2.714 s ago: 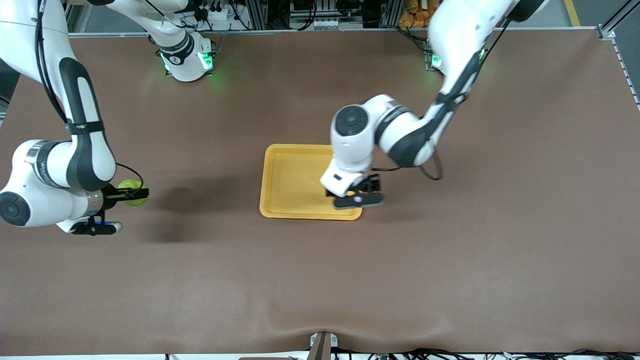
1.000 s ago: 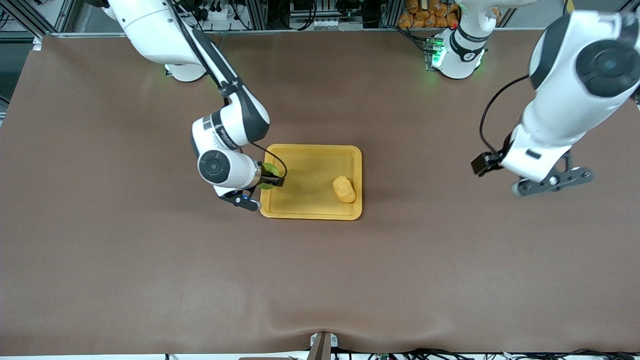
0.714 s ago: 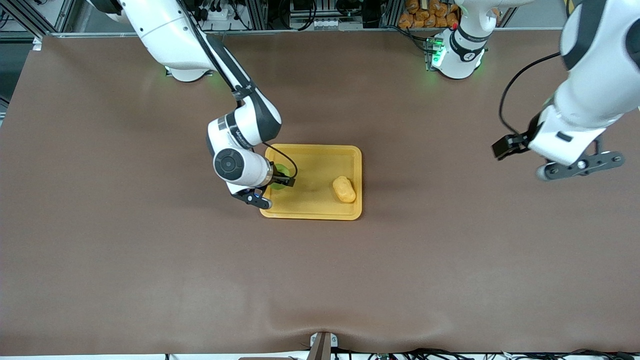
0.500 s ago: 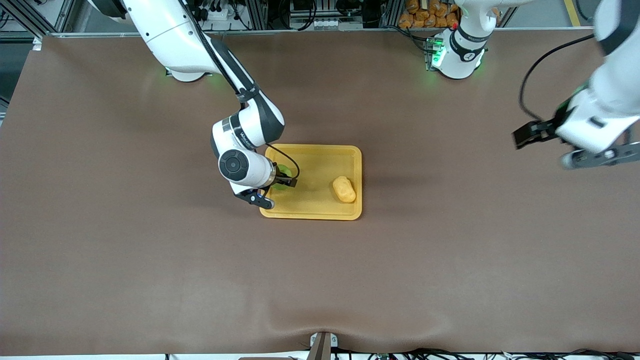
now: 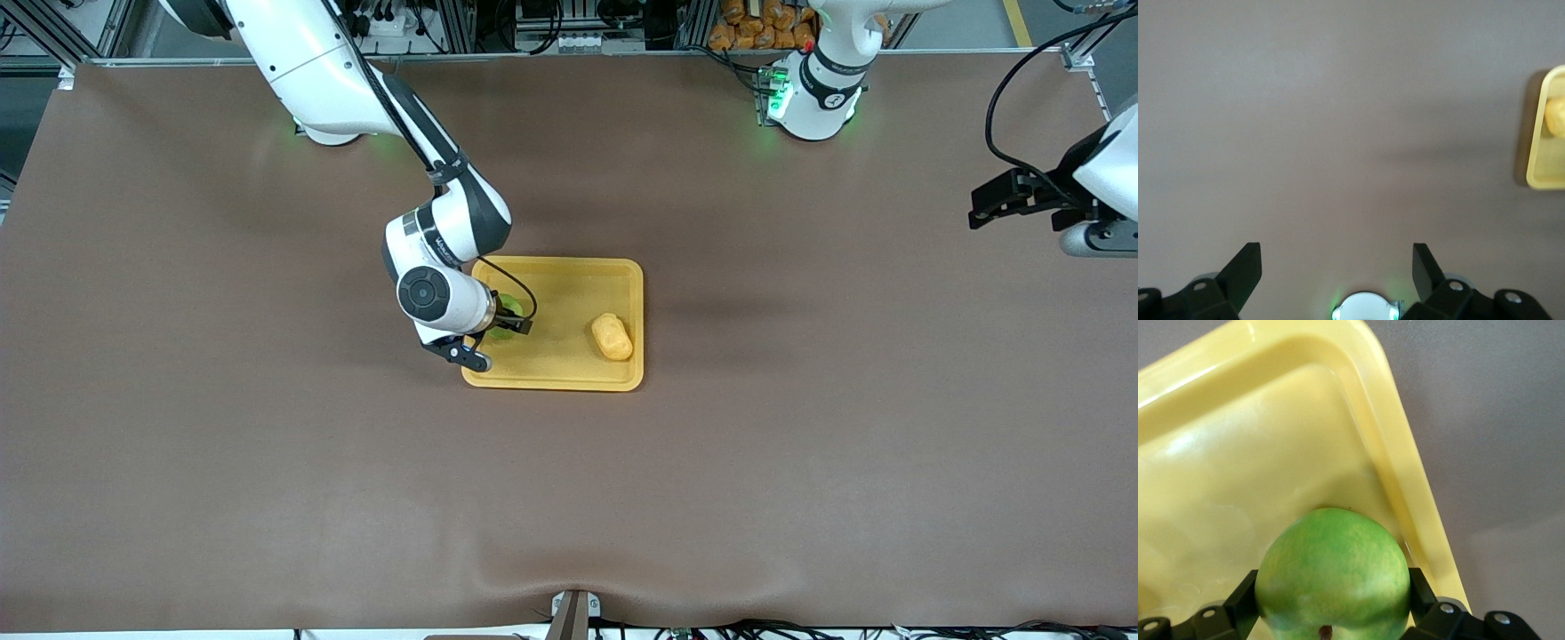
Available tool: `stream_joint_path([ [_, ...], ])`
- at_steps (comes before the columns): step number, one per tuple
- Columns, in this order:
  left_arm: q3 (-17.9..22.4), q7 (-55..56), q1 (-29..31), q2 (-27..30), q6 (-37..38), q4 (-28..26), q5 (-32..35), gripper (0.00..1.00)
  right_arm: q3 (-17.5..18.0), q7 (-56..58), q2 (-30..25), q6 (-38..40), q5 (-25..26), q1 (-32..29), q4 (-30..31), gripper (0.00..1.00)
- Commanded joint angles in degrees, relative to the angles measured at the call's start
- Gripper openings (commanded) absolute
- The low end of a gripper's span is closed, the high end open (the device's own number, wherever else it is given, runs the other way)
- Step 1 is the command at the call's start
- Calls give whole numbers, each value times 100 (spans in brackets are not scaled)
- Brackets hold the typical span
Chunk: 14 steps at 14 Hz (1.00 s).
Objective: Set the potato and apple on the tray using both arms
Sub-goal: 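Lower the green apple onto the tray and open the right gripper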
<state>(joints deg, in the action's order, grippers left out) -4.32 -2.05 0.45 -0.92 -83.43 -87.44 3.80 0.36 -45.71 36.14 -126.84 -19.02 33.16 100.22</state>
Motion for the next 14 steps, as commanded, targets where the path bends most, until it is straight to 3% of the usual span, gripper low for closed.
stream_joint_path([
  [1,167,-330,-88,196,291,43,-99,100,-10,-209,33,-34,-102,50,-11,100],
  [4,799,-331,-500,206,642,51,-99,100,-10,-297,16,71,-102,33,-160,100],
  [5,844,-305,-545,206,696,69,-90,100,-10,-359,7,307,-102,15,-308,100],
  [11,810,-349,-546,197,696,359,-90,100,-19,-403,-37,2125,-111,-397,-1714,100],
  [14,713,-287,-537,232,267,316,-99,100,-45,-403,-64,2795,-102,-679,-2347,100],
])
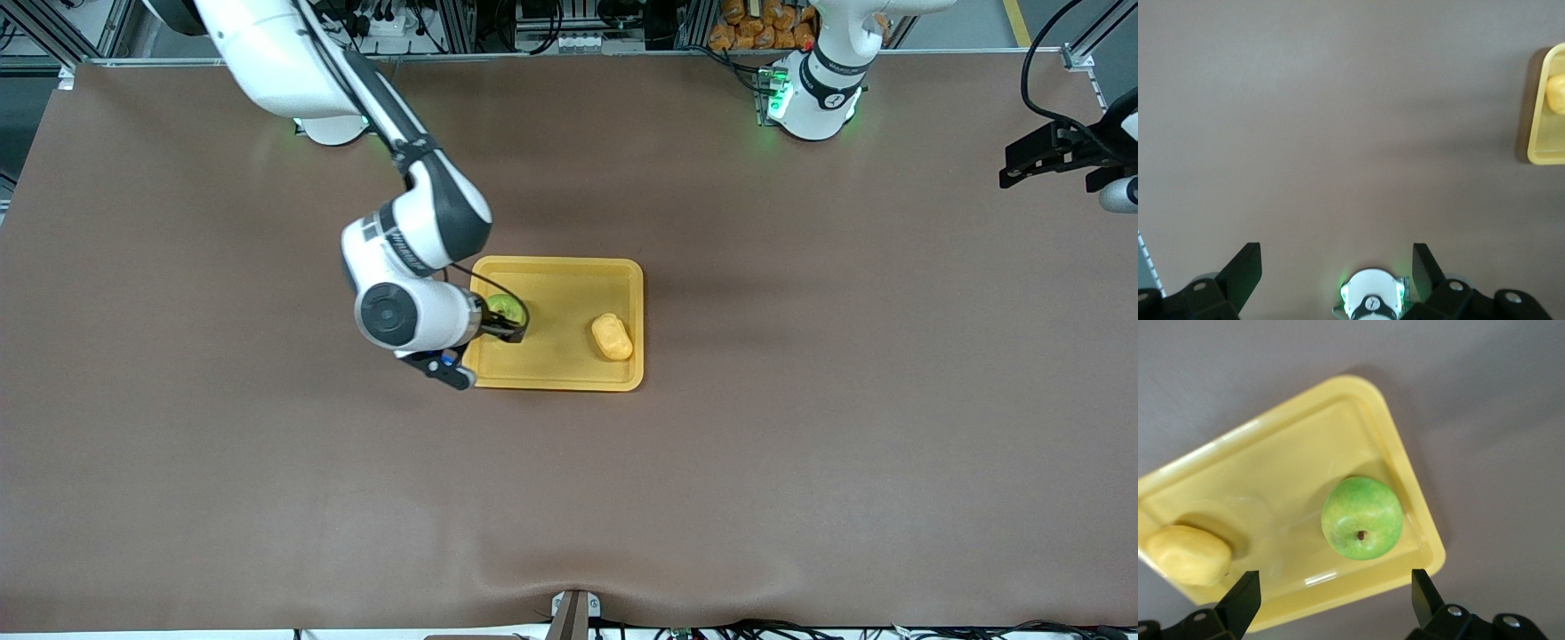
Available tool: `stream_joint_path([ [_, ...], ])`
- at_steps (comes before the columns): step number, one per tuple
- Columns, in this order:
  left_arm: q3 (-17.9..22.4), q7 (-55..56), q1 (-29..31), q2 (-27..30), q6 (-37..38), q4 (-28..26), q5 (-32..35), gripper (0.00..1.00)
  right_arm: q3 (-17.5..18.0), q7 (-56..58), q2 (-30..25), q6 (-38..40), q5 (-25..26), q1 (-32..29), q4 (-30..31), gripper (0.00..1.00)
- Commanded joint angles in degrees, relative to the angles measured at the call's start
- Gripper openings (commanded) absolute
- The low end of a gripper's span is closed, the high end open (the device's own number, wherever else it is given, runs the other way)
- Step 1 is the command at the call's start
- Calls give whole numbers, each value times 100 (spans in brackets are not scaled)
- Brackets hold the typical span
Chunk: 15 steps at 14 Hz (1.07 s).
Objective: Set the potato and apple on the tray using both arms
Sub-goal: 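Lower the green apple onto the tray and open the right gripper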
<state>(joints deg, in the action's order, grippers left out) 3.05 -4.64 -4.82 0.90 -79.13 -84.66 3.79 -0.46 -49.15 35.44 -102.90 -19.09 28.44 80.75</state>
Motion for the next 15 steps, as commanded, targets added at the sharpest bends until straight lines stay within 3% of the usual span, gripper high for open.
stream_joint_path([
  [1,-59,-29,-10,51,-190,37,-98,100,28,-25,7,603,-26,-320,-559,100],
  [8,-68,260,-28,-37,-524,55,-186,100,2,-25,-71,2168,28,-1480,-1860,100],
  [15,-68,437,25,16,-472,37,-212,100,11,977,-880,2423,652,-2060,-1870,100],
])
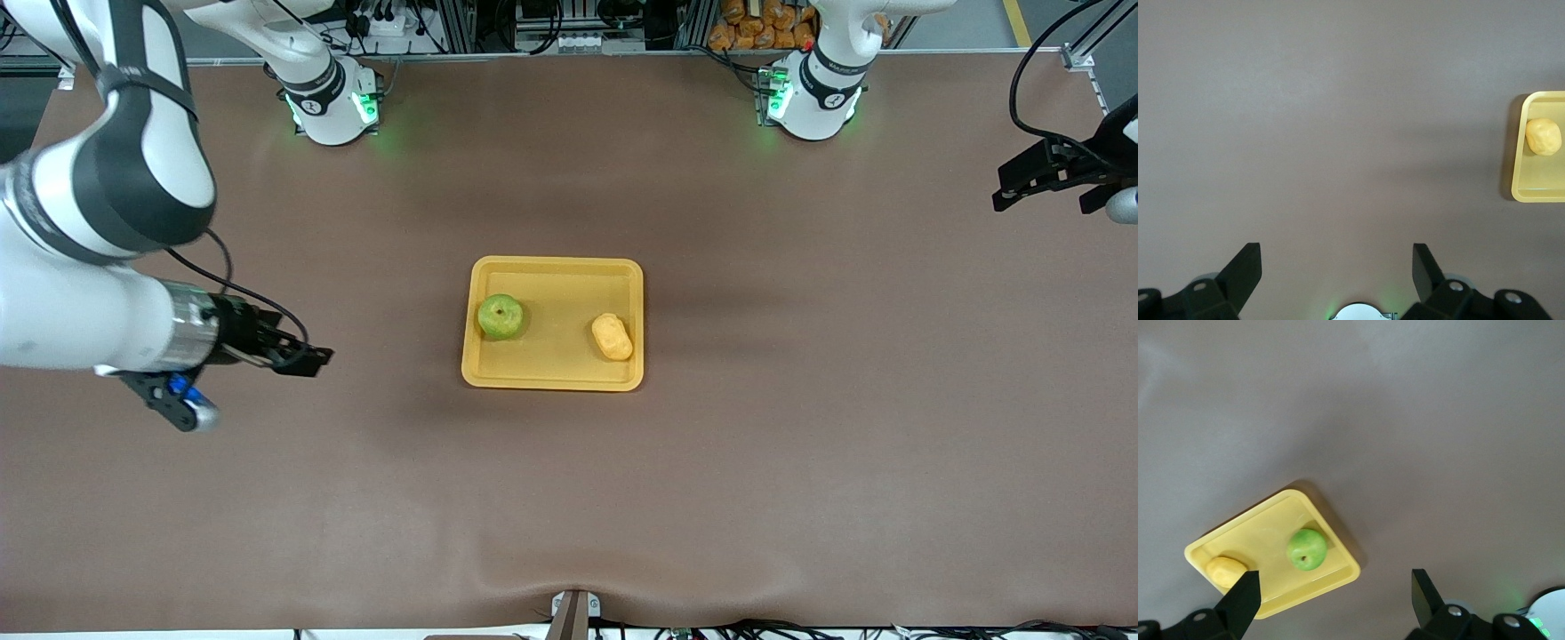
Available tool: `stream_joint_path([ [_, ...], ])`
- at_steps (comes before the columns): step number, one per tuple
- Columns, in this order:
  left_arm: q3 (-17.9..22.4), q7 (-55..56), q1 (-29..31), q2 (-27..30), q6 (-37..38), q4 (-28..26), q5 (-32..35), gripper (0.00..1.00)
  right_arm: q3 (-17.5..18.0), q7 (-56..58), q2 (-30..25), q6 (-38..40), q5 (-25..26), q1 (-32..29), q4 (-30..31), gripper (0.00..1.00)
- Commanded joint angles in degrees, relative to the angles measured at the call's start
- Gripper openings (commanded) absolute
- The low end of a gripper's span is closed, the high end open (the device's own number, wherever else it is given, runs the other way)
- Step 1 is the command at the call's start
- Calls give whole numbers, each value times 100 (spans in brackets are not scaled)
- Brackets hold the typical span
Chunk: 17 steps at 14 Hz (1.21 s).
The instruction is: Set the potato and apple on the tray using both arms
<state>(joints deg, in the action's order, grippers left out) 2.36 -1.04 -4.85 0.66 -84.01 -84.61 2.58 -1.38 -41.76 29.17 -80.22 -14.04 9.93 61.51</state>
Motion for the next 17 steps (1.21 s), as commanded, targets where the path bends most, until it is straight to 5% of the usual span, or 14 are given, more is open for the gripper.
stream_joint_path([
  [1,1,78,28,40,25,32,-91,100,94,290,-402,252,174,-297,72,100],
  [8,1,87,20,-4,7,41,-99,100,103,2212,-1184,876,648,-912,177,100],
  [17,-7,95,-24,-13,16,-3,-73,100,-354,2689,-2415,191,894,-721,1837,100],
])
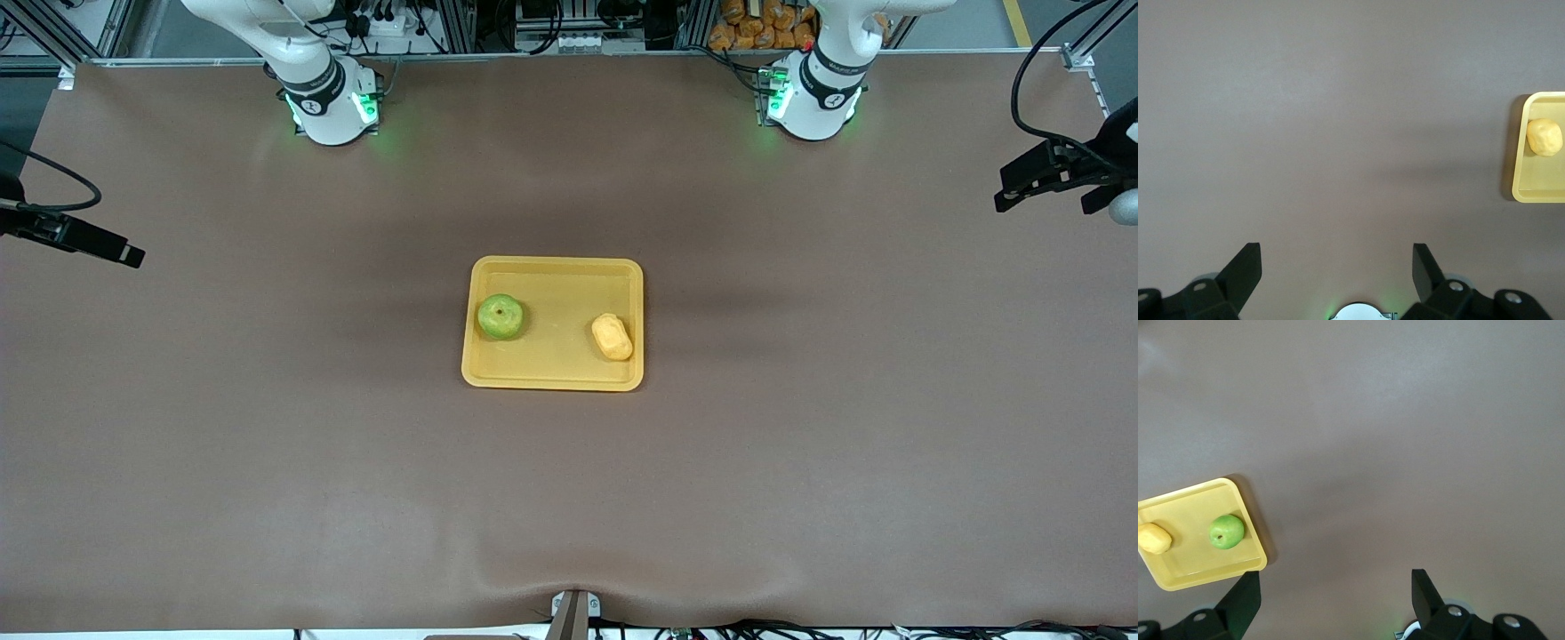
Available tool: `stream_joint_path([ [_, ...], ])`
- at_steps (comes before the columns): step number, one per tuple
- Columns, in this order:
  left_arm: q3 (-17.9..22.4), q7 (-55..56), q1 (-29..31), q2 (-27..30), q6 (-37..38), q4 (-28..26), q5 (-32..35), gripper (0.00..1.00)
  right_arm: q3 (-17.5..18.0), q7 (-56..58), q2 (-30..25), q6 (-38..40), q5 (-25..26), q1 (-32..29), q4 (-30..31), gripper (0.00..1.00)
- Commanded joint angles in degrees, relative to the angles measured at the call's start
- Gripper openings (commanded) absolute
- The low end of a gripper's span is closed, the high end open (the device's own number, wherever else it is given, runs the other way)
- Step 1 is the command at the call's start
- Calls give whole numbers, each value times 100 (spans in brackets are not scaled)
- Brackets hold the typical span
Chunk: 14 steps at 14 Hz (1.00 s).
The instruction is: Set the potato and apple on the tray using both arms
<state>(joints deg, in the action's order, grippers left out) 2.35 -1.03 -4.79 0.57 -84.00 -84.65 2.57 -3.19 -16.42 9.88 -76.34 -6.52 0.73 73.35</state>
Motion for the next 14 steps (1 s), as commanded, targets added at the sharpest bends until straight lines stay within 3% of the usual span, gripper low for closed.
stream_joint_path([
  [1,2,85,-14,-13,15,2,-72,100,-199,530,-609,-197,151,191,820,100],
  [6,2,85,4,-57,-11,19,-72,100,-244,1088,-1067,-118,335,191,1208,100],
  [14,2,85,22,-48,-37,10,-125,100,-15,1114,-1014,102,740,199,725,100],
])
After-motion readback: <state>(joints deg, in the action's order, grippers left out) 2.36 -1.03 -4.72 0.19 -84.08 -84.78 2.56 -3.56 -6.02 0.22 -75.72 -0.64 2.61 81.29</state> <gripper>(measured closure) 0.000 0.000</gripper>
